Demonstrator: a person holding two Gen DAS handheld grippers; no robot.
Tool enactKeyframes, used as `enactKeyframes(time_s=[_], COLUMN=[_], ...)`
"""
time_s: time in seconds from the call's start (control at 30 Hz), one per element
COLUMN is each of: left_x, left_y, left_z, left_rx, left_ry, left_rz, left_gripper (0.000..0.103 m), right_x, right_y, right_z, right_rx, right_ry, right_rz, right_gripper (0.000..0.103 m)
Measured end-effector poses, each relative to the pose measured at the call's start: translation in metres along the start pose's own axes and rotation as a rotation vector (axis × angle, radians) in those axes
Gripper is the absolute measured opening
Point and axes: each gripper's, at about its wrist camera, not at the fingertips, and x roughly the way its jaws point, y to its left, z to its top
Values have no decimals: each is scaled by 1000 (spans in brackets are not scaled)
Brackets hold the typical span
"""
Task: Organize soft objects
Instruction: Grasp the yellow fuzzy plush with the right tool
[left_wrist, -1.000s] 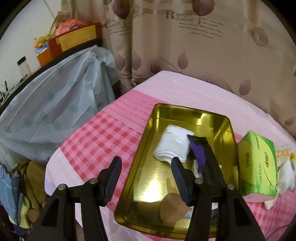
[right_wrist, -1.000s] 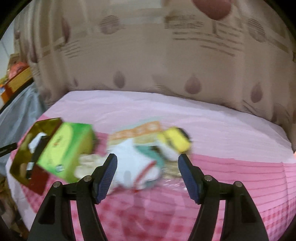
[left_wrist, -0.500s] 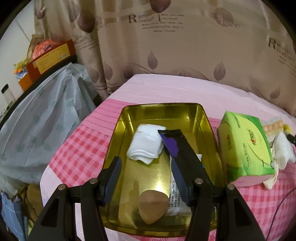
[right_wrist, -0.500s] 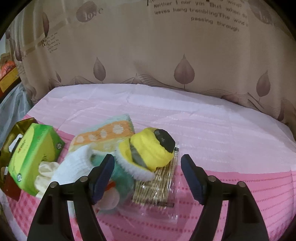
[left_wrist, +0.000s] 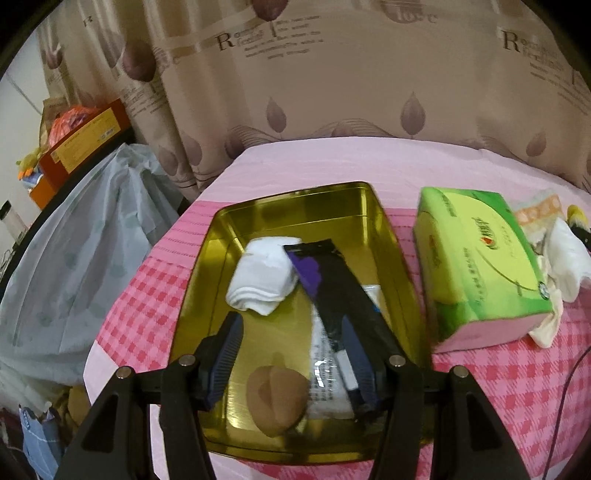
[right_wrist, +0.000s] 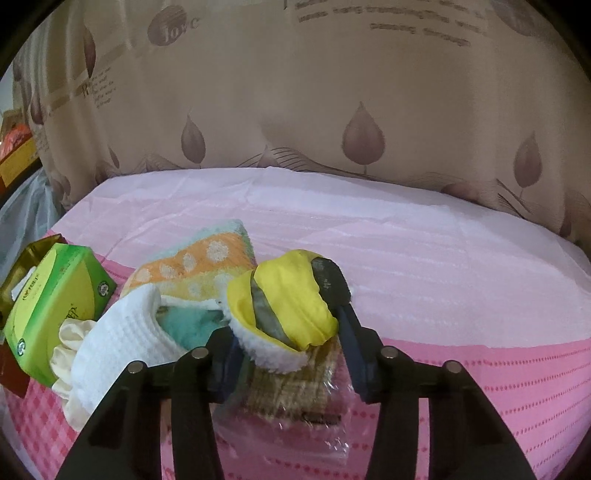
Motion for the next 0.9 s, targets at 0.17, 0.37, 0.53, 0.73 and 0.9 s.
enactKeyframes(time_s=[0.17,0.37,0.53,0.73,0.9], left_x=[-13,-35,-49,-54,-54], left_y=[-19,-56,-94,-134,-163], left_z=[-2,-3,-3,4,15], left_rx=[48,147,221,277,313], left_ry=[-17,-42,-35,-5,19], left_rz=[-51,-161,-293,-400,-461], left_gripper=[57,57,57,58,58], right_x=[-24,-50,-59,-73,-79], right_y=[-16,-40,-59,-70,-81], right_z=[-12,-36,-55,-72,-80], right_rx=[43,53,85,93,125], right_ry=[-31,-24,17,30,34], right_rz=[-26,-92,-118,-151,-149], right_gripper=[44,44,44,44,44])
